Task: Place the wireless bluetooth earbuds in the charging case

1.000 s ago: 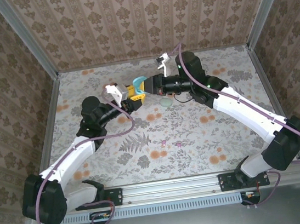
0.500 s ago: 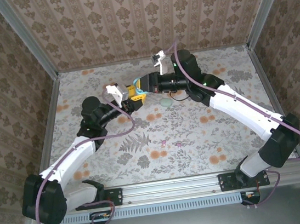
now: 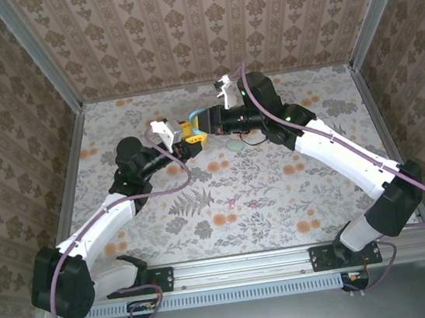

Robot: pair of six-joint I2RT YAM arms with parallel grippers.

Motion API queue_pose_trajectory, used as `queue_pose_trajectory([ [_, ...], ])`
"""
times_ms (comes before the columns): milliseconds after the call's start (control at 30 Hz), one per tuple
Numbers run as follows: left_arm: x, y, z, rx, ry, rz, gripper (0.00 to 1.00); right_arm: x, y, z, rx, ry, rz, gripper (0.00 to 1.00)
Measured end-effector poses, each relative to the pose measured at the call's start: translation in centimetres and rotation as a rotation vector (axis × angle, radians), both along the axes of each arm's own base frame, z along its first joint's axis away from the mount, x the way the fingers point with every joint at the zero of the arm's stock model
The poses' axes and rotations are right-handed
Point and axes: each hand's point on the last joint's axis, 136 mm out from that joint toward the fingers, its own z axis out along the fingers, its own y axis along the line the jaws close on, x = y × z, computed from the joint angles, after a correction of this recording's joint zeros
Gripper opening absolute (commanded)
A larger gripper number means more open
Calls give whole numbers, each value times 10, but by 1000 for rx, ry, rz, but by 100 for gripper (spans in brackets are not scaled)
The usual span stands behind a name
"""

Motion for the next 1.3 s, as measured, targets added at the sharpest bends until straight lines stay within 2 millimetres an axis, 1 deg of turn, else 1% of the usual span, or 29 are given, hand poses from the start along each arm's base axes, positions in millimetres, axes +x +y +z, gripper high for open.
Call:
queue_pose_trajectory([
  [267,1,0,0,0,1,7,32,3,1,-2,-34,4,-7,23],
  [533,3,1,0,-1,2,17,31,5,1,-2,-52,15,-17,29],
  [833,3,1,0,-1,2,17,32,6,0,-1,-66,13,-33,33],
  [1300,4,2,0,-1,0,22,31,6,-1,2,-64,7,-38,36],
])
